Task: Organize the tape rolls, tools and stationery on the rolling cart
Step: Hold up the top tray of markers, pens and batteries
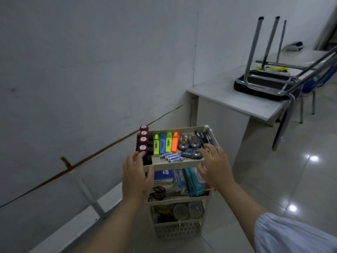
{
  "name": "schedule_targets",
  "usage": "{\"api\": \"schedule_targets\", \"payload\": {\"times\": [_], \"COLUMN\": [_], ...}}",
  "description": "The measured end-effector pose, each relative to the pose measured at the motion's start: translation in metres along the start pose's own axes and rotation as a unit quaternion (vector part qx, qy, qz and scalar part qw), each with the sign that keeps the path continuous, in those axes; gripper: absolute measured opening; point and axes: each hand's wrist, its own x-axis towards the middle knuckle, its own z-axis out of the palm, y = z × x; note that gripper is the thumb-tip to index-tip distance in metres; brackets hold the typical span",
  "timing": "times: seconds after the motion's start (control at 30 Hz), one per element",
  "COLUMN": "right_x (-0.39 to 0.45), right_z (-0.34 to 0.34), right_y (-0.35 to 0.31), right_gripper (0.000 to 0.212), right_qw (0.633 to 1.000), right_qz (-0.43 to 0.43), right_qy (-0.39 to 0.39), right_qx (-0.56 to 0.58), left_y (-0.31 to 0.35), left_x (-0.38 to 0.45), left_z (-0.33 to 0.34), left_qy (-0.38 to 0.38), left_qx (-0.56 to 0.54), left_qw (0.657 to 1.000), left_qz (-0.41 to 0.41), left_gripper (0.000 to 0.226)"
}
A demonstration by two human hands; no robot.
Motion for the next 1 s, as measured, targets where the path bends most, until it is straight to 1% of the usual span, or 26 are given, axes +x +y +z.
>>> {"api": "schedule_targets", "payload": {"times": [0.07, 0.13, 0.23, 0.3, 0.4, 0.47, 0.53, 0.6, 0.67, 0.77, 0.83, 0.9, 0.93, 1.0], "right_x": [0.007, 0.011, 0.016, 0.021, 0.033, 0.041, 0.049, 0.055, 0.059, 0.065, 0.071, 0.079, 0.082, 0.088], "right_z": [-0.012, -0.024, -0.033, -0.038, -0.039, -0.033, -0.018, 0.020, 0.040, 0.024, 0.029, 0.039, 0.043, 0.048], "right_y": [0.009, 0.020, 0.038, 0.046, 0.051, 0.051, 0.054, 0.075, 0.083, 0.060, 0.059, 0.062, 0.063, 0.066], "right_gripper": [0.039, 0.041, 0.048, 0.052, 0.051, 0.050, 0.052, 0.055, 0.049, 0.040, 0.032, 0.022, 0.020, 0.020], "right_qw": [0.998, 0.991, 0.980, 0.968, 0.955, 0.943, 0.932, 0.925, 0.921, 0.914, 0.897, 0.886, 0.889, 0.902], "right_qz": [0.057, 0.109, 0.141, 0.160, 0.169, 0.190, 0.210, 0.224, 0.241, 0.274, 0.304, 0.340, 0.349, 0.341], "right_qy": [-0.009, -0.039, -0.102, -0.146, -0.176, -0.187, -0.200, -0.194, -0.174, -0.139, -0.133, -0.124, -0.118, -0.113], "right_qx": [0.033, 0.074, 0.098, 0.126, 0.171, 0.200, 0.217, 0.236, 0.251, 0.265, 0.292, 0.289, 0.272, 0.242], "left_y": [0.001, -0.002, -0.011, -0.015, -0.021, -0.031, -0.042, -0.047, -0.053, -0.058, -0.058, -0.057, -0.057, -0.062], "left_x": [0.010, 0.016, 0.017, 0.019, 0.025, 0.029, 0.032, 0.037, 0.047, 0.064, 0.075, 0.083, 0.086, 0.088], "left_z": [-0.007, -0.007, 0.002, 0.008, 0.013, 0.017, 0.022, 0.024, 0.028, 0.033, 0.037, 0.039, 0.040, 0.043], "left_qy": [-0.013, -0.033, -0.088, -0.104, -0.101, -0.121, -0.146, -0.160, -0.169, -0.175, -0.191, -0.210, -0.217, -0.213], "left_qx": [-0.017, -0.021, -0.014, -0.011, 0.005, 0.009, -0.004, -0.022, -0.037, -0.060, -0.074, -0.104, -0.122, -0.133], "left_qw": [0.998, 0.995, 0.987, 0.985, 0.980, 0.972, 0.968, 0.967, 0.964, 0.959, 0.956, 0.944, 0.935, 0.929], "left_qz": [-0.063, -0.095, -0.134, -0.138, -0.169, -0.202, -0.203, -0.197, -0.204, -0.213, -0.212, -0.234, -0.251, -0.273], "left_gripper": [0.045, 0.045, 0.047, 0.052, 0.060, 0.068, 0.076, 0.085, 0.095, 0.114, 0.125, 0.131, 0.136, 0.146]}}
